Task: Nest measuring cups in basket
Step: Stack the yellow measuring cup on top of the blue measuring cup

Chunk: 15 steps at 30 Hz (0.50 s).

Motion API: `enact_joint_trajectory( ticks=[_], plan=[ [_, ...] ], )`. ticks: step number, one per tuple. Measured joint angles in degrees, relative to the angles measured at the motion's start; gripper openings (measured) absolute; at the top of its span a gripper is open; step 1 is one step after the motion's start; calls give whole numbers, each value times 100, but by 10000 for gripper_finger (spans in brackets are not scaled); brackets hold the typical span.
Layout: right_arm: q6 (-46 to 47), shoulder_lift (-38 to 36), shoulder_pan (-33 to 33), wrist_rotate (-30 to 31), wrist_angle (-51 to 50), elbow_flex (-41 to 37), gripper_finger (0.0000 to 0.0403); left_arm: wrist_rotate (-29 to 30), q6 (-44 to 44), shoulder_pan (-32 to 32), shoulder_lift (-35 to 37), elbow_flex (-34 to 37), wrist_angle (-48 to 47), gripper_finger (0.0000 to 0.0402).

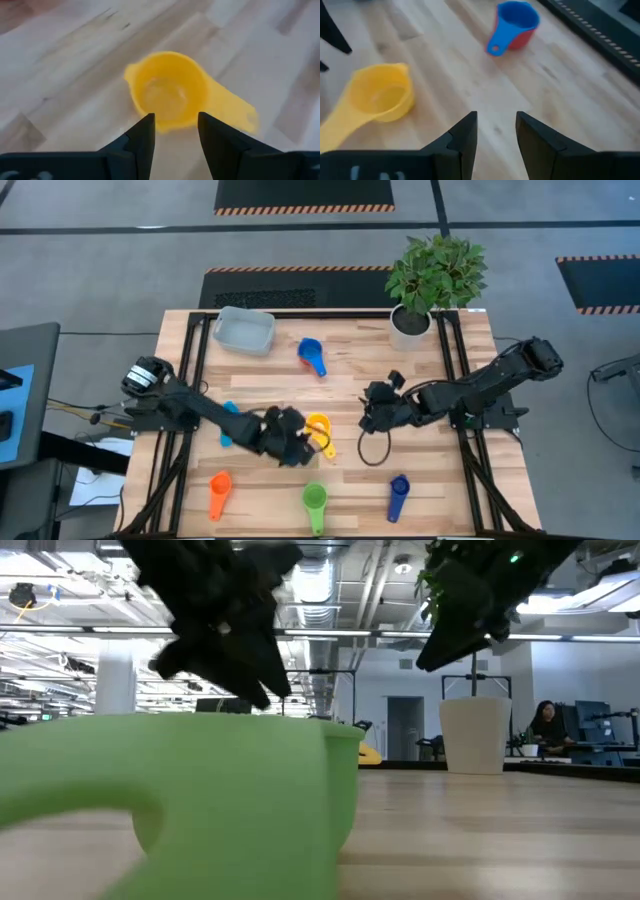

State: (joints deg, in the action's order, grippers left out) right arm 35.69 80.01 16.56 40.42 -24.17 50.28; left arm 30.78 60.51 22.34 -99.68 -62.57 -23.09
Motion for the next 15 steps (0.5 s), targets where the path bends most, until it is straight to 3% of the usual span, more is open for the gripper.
enact_joint_trajectory(
  ticks=[6, 15],
  plan=[
    [37, 0, -362, -2, -566, 0, 153, -282, -552, -580, -72, 2, -40, 137],
    [525, 0, -246, -11, -1100, 0, 152, -909, -1038, -1061, -72, 11, -100, 137]
  ],
)
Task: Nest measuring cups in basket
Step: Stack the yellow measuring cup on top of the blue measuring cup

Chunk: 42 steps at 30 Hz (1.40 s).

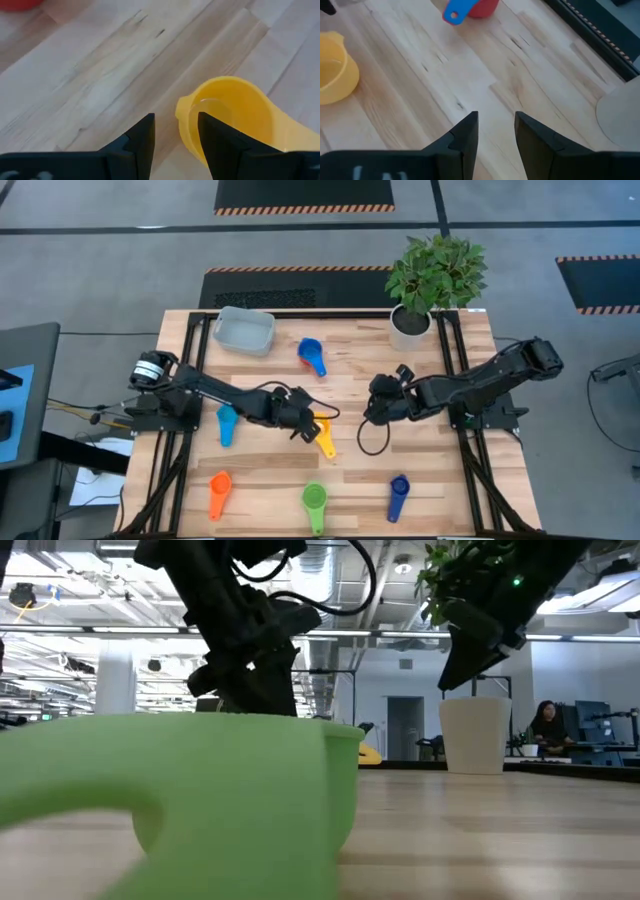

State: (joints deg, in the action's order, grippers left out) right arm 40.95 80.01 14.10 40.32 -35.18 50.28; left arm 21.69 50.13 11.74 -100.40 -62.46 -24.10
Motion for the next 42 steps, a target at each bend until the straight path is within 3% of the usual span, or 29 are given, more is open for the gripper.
enact_joint_trajectory(
  ticks=[11, 20, 30, 36, 42],
  plan=[
    [272, 0, 124, -2, -112, 0, 151, -349, -218, -161, -331, 10, 153, 128],
    [616, 0, 126, -4, -304, -158, 137, -119, -935, -506, -380, -4, 144, 10],
    [1067, 0, 134, 42, -916, -188, 134, -220, -1790, -1907, -22, -2, 256, 6],
    [992, -11, 117, 190, -1038, -188, 131, -433, -1948, -2095, 611, -4, 346, 3],
    [854, -148, -150, 378, -1026, -186, 127, 391, -2026, -2507, 926, -11, 572, 4]
  ],
)
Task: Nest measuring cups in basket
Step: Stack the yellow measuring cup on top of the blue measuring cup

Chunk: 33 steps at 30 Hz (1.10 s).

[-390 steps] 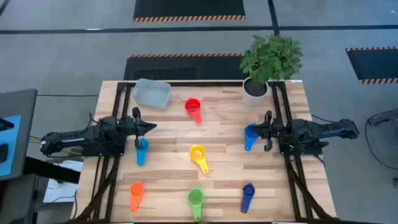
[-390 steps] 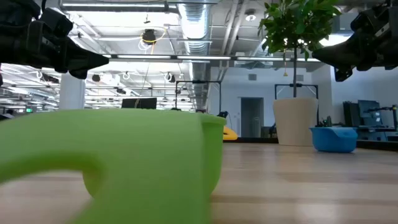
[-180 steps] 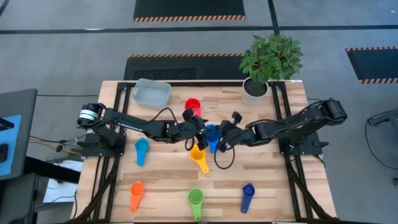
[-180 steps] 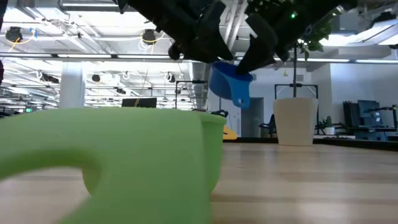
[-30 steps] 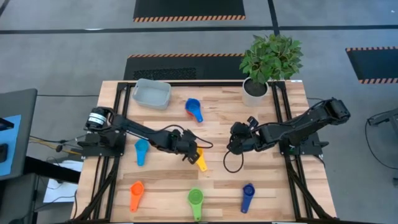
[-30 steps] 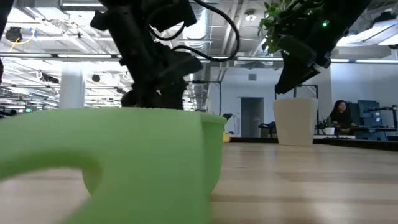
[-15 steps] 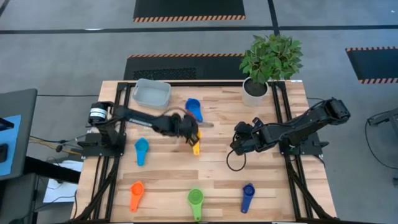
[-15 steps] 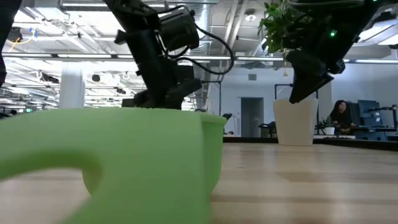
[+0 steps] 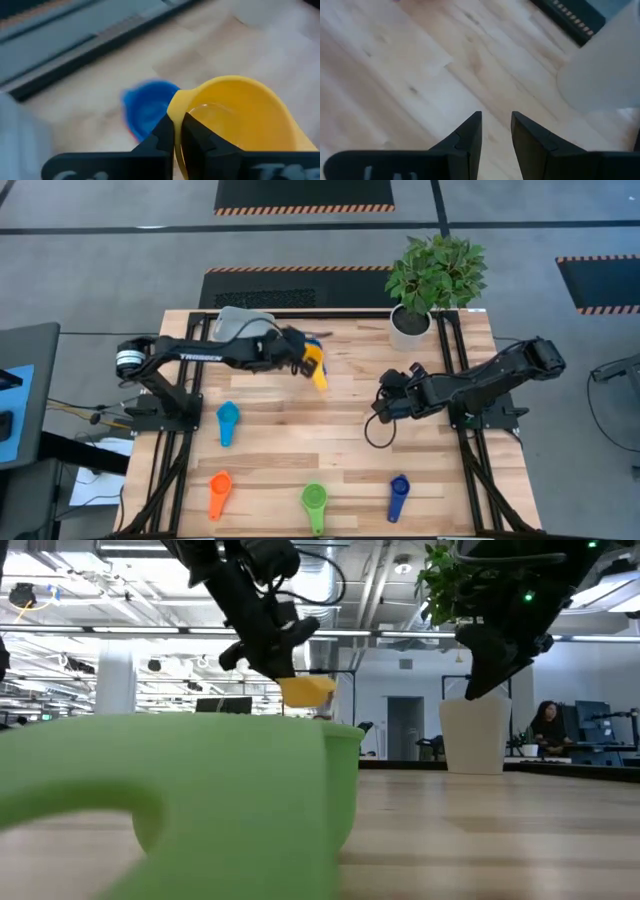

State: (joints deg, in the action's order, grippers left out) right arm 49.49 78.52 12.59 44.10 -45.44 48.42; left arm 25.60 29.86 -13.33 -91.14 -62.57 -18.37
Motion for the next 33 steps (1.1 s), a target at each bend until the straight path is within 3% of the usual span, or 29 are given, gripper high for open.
enact_joint_trajectory(
  ticks=[3, 9, 14, 25, 33],
  plan=[
    [-191, -46, -97, 20, 91, -2, 128, 293, 165, -184, -179, 0, 228, 4],
    [-546, -72, -286, 143, 243, 1, 125, 142, 404, -210, -568, 9, 903, 12],
    [-649, -70, -537, 218, 310, 1, 123, 527, 609, -221, -644, 13, 676, 21],
    [-898, -70, -1068, 505, 632, 1, 123, 778, 805, -281, -685, 9, 564, 28],
    [-946, -68, -1529, -41, 852, 56, 123, 619, 918, -290, -916, 7, 626, 54]
  ],
)
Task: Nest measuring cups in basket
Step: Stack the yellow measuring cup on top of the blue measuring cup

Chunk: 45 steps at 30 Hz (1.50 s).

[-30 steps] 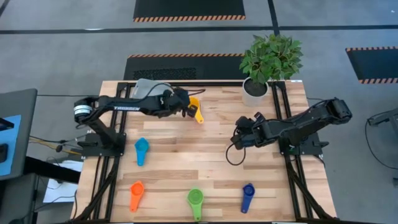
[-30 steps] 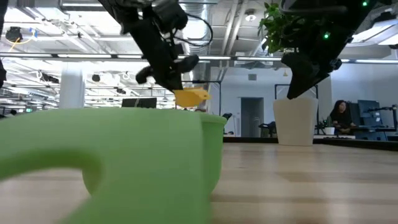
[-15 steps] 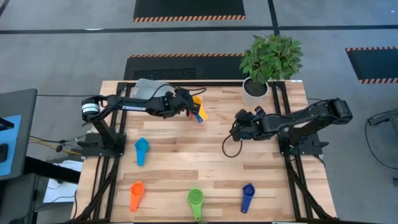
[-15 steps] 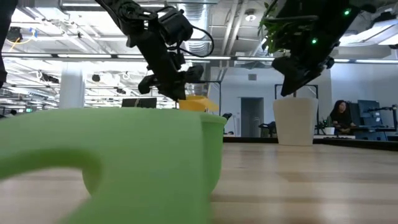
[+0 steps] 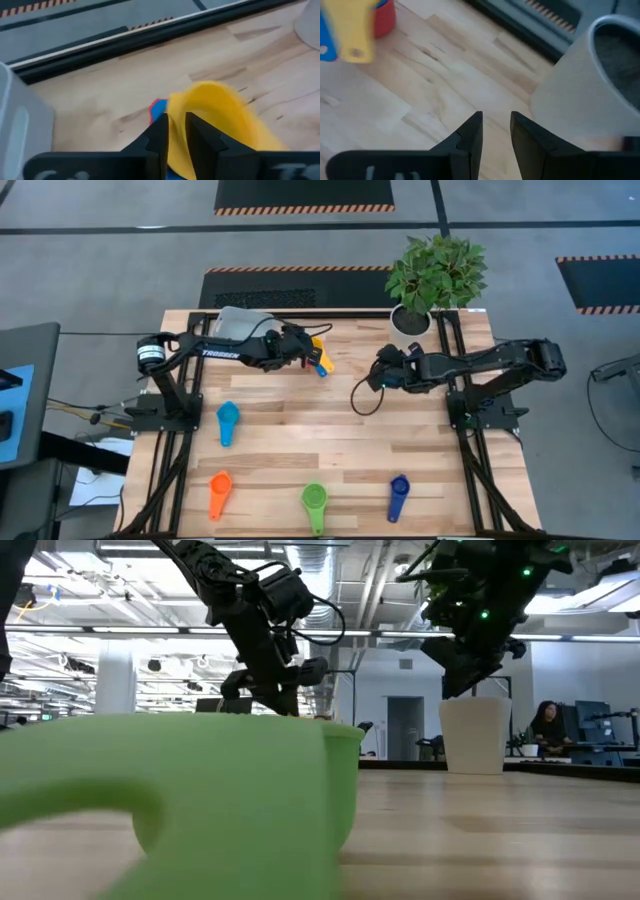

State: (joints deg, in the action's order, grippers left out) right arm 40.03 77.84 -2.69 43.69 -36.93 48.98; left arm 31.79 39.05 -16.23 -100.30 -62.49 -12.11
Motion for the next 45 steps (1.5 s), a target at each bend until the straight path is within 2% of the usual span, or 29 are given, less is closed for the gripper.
enact_joint_trajectory(
  ticks=[6, 9, 14, 19, 22, 25, 28, 31, 33, 35, 38, 41, 45],
  plan=[
    [321, 2, -522, -907, 28, 194, 123, -355, -284, -42, -8, 1, -60, 87],
    [349, 2, -725, -1087, 136, 231, 123, -756, -895, -116, -8, 1, -42, 100],
    [-135, -1, -808, -1084, 560, 292, 123, -907, -1512, -354, -8, 1, -114, 104],
    [-813, 26, -518, -673, 1008, 288, 123, -647, -1856, -533, -8, 1, -201, 86],
    [-903, 26, -228, -978, 1029, 288, 121, -651, -2042, -581, -8, 1, -25, 72],
    [-645, 2, 239, -1088, 842, 288, 121, -811, -2475, -632, -4, -1, 76, 58],
    [-215, 4, 773, -871, 619, 288, 122, -1246, -2529, -628, 81, -1, 154, 47],
    [345, 24, 1313, -541, 531, 288, 123, -1705, -2421, -374, 151, -4, 377, 37],
    [616, 31, 1706, -477, 488, 281, 121, -1813, -2371, -27, 143, -5, 577, 32],
    [816, 31, 2083, -379, 522, 281, 119, -1762, -2479, 350, 143, -6, 804, 27],
    [1029, 31, 2499, 283, 721, 281, 116, -1305, -2569, 898, 141, -7, 777, 23],
    [1019, 131, 2370, 679, 1005, 283, 112, -798, -2372, 1332, 141, -7, 490, 19],
    [477, 489, 1757, 581, 1601, 280, 102, -481, -1881, 1656, 89, -5, -4, 11]
  ],
)
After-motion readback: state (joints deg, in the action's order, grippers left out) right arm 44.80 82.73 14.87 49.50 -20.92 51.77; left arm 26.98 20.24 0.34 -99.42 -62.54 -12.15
